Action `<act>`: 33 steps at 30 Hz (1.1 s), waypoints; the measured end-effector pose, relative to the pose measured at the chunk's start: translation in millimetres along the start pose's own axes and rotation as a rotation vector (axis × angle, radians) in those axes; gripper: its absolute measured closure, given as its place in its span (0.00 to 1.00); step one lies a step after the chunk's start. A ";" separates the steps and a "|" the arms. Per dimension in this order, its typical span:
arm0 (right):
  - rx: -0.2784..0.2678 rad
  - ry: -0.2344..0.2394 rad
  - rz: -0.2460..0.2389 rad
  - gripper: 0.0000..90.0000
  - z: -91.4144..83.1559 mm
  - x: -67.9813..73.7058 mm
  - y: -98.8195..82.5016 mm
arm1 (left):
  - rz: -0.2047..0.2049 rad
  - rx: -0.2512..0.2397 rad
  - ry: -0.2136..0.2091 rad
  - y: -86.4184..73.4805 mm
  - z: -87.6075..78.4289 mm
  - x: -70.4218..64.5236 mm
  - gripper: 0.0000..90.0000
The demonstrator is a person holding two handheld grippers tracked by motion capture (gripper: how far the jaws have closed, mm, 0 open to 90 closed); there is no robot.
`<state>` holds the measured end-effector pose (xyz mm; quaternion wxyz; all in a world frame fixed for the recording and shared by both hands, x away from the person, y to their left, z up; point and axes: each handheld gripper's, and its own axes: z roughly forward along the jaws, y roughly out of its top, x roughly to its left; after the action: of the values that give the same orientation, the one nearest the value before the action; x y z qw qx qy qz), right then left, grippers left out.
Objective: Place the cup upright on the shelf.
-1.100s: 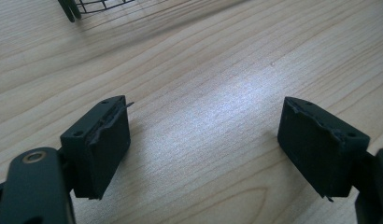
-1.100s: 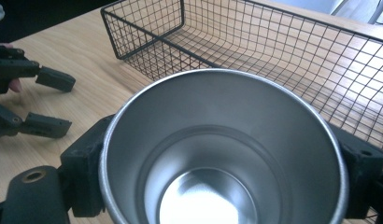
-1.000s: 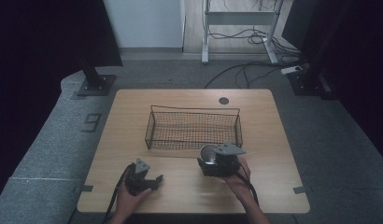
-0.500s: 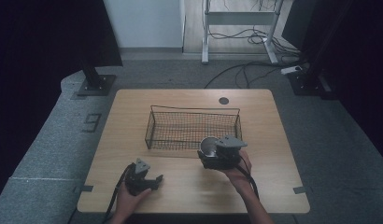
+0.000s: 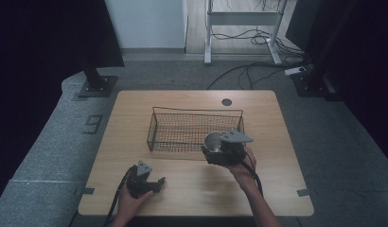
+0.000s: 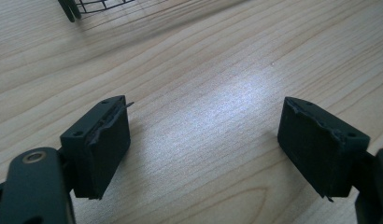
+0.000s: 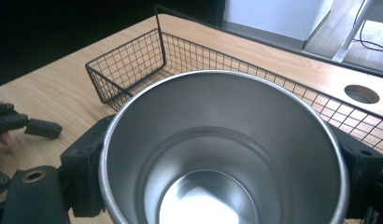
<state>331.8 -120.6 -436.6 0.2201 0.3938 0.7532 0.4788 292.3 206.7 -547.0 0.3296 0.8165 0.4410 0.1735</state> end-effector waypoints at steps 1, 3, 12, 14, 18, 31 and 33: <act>-0.002 0.002 0.005 0.15 -0.3 -0.8 1.9 | 0.000 0.000 0.000 0.0 -0.1 0.0 0.19; -0.009 -0.001 0.007 0.15 0.1 -1.8 6.8 | 0.002 0.002 0.000 0.0 -0.2 0.1 0.19; -0.013 -0.012 0.000 0.15 2.3 -5.0 16.8 | 0.003 0.003 0.000 0.1 -0.2 0.2 0.19; -0.012 -0.010 0.003 0.15 2.7 -5.4 17.4 | 0.003 0.003 0.001 0.1 -0.3 0.3 0.19; -0.015 -0.016 0.006 0.15 3.4 -7.1 20.8 | 0.002 0.002 0.000 0.0 -0.2 0.1 0.19; -0.015 -0.025 0.018 0.15 8.4 -14.3 33.4 | 0.002 0.002 0.000 0.0 -0.2 0.1 0.19; -0.013 -0.030 0.018 0.15 9.8 -15.7 35.6 | 0.002 0.002 0.000 0.0 -0.2 0.1 0.19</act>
<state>361.7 -119.6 -409.9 0.2298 0.4063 0.7430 0.4797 292.3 206.9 -546.9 0.3285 0.8173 0.4405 0.1733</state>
